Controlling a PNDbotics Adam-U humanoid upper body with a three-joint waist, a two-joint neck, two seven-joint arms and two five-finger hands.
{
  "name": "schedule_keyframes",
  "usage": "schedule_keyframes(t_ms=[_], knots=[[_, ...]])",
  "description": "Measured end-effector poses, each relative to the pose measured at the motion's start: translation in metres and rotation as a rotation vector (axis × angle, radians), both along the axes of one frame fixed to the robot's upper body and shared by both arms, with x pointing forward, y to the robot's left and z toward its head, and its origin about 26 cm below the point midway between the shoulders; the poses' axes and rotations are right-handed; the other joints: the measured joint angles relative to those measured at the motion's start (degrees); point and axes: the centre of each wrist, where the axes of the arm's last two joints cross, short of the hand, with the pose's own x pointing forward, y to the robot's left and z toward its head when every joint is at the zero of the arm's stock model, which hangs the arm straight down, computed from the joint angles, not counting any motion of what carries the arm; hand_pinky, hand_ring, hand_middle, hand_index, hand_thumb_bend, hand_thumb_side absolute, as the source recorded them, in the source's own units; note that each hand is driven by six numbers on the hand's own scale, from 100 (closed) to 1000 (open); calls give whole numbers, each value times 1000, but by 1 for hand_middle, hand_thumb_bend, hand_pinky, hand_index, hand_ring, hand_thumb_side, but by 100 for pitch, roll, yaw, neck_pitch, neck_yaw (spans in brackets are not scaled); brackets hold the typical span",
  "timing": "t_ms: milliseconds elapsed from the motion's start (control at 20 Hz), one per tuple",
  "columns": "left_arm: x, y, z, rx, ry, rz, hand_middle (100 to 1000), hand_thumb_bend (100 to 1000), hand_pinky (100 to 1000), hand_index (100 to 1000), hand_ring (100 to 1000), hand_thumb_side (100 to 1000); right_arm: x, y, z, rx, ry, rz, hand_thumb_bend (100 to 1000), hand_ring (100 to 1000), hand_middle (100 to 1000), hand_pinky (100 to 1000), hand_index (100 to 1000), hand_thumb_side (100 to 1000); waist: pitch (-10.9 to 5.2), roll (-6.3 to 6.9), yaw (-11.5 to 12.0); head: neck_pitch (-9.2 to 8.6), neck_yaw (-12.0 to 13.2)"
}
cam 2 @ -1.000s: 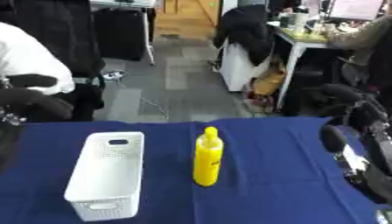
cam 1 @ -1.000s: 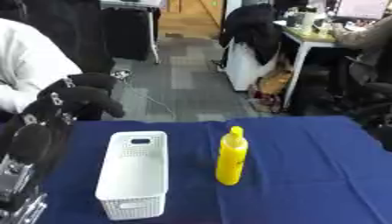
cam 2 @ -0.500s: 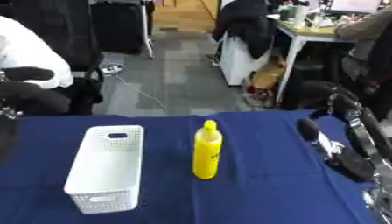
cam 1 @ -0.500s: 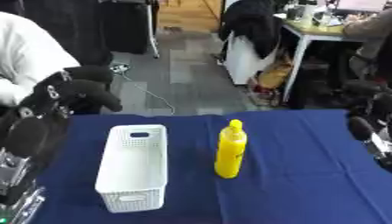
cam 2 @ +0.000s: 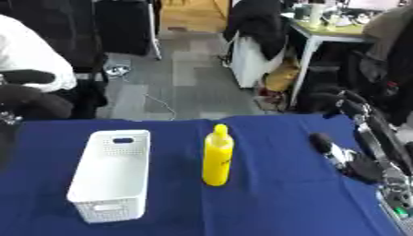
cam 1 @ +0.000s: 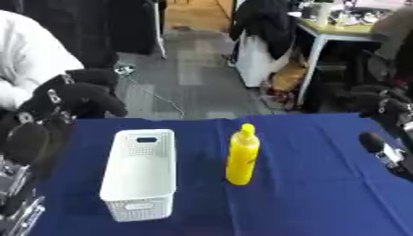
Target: Pick up objects on the table and place them in the box.
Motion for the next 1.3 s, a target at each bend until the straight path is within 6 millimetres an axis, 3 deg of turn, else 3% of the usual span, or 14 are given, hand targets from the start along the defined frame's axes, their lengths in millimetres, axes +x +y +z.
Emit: schedule_keyframes(t_ms=[650, 900, 1300], knots=[[1, -1, 3, 1, -4, -7, 814, 262, 669, 808, 572, 998, 26, -28, -16, -107, 165, -77, 740, 750, 883, 687, 936, 975, 78, -47, 73, -4, -1], [1, -2, 4, 2, -4, -8, 814, 262, 669, 808, 572, 998, 30, -28, -15, -140, 167, -89, 754, 760, 887, 706, 936, 923, 95, -49, 83, -59, -6], [2, -4, 7, -7, -12, -16, 813, 265, 670, 808, 573, 997, 42, -27, -13, -244, 194, -100, 751, 766, 882, 721, 918, 958, 154, -66, 139, -81, -52]])
